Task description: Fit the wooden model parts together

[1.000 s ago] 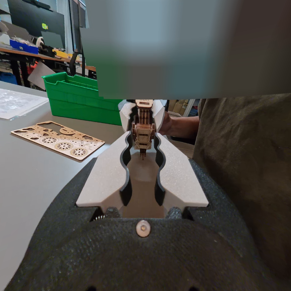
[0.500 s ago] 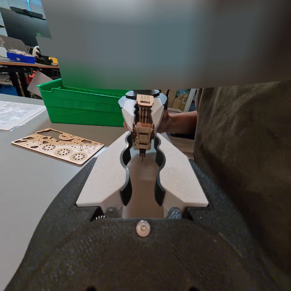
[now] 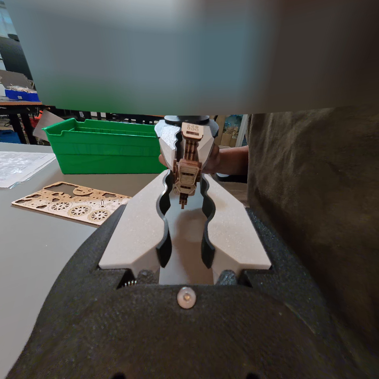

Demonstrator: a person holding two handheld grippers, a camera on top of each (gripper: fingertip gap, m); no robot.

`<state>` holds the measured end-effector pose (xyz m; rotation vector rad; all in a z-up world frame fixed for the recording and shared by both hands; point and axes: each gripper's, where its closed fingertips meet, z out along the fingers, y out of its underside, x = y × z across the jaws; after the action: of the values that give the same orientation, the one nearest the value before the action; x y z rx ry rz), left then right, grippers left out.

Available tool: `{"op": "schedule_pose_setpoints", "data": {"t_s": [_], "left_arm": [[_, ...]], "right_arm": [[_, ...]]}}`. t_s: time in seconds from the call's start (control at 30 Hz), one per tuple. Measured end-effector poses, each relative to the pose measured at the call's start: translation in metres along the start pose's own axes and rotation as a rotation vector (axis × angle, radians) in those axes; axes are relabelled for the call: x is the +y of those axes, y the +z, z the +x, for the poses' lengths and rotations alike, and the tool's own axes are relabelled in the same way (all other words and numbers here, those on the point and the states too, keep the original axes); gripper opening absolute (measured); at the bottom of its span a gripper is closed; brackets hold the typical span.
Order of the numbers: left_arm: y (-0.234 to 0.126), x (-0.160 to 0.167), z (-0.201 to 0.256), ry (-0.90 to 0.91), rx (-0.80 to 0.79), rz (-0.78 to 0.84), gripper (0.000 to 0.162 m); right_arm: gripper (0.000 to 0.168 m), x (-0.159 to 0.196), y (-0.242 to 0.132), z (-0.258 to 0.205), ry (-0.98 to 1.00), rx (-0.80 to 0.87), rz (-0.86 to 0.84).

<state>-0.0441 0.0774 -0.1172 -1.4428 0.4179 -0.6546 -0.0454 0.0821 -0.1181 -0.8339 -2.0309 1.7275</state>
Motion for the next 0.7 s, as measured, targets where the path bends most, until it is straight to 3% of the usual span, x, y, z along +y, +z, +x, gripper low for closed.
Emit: {"op": "schedule_pose_setpoints", "data": {"t_s": [0.13, 0.3, 0.4, 0.7], "left_arm": [[-0.003, -0.001, 0.002, 0.002, 0.024, 0.019, 0.026], [-0.004, -0.005, -0.002, -0.024, 0.010, 0.051, 0.026], [-0.007, -0.010, -0.002, -0.044, 0.018, 0.087, 0.026], [-0.011, -0.015, -0.006, -0.088, 0.018, 0.132, 0.026]], "right_arm": [[0.019, -0.001, 0.002, -0.001, -0.019, 0.024, -0.017], [0.020, -0.007, 0.003, 0.003, -0.088, 0.064, 0.079], [0.033, -0.007, 0.000, 0.008, -0.143, 0.122, 0.078], [0.034, -0.016, -0.007, 0.009, -0.072, 0.091, 0.160]]}}
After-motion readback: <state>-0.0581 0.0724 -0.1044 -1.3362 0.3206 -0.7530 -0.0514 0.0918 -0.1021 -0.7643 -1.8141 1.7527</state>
